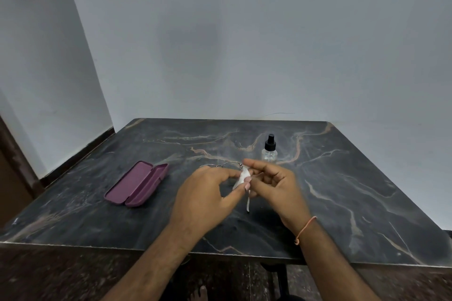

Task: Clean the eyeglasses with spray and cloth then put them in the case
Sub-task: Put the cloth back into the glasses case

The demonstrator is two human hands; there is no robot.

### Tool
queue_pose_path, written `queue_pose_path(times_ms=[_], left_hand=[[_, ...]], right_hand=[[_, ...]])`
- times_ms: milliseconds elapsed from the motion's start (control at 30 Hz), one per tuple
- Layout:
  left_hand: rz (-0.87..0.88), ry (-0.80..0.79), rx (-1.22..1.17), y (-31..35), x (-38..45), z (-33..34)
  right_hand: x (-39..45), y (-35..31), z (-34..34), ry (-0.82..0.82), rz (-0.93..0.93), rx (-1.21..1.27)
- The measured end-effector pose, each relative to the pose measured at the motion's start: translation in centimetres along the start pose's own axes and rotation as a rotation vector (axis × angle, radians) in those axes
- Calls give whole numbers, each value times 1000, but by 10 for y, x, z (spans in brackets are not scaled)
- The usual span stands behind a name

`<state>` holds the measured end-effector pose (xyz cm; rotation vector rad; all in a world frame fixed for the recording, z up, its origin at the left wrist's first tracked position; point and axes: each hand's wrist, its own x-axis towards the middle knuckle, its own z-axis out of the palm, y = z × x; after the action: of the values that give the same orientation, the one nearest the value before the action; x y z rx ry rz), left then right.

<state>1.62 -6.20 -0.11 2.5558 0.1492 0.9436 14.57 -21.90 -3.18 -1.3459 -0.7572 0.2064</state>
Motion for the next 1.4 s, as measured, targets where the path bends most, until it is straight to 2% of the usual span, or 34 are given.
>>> queue_pose_path(times_ms=[67, 233, 367, 567, 700, 900, 1000, 1167, 1400], left_hand=[[-45, 1, -42, 3, -5, -4], [-221, -11, -368, -5, -11, -10], [-293, 56, -520, -19, -13, -23], [-402, 237, -527, -63, -28, -61], [-432, 231, -436, -92, -42, -81], [-520, 217, -397, -122, -58, -92], [-568, 239, -375, -132, -65, -94], [-632, 278, -359, -147, -69, -96], [-707, 186, -272, -160, -58, -101]], right_hand=[[-4, -2, 2, -28, -71, -102], [-6, -17, 10, -114, -144, -198], [1, -34, 26, -171, -128, -143], [24, -48, 53, -204, 134, 11], [42, -47, 75, -247, 281, -24], [73, -38, 115, -337, 392, -94], [87, -31, 135, -401, 390, -154], [112, -21, 171, -374, 321, -276], [145, -8, 201, -342, 280, -399]])
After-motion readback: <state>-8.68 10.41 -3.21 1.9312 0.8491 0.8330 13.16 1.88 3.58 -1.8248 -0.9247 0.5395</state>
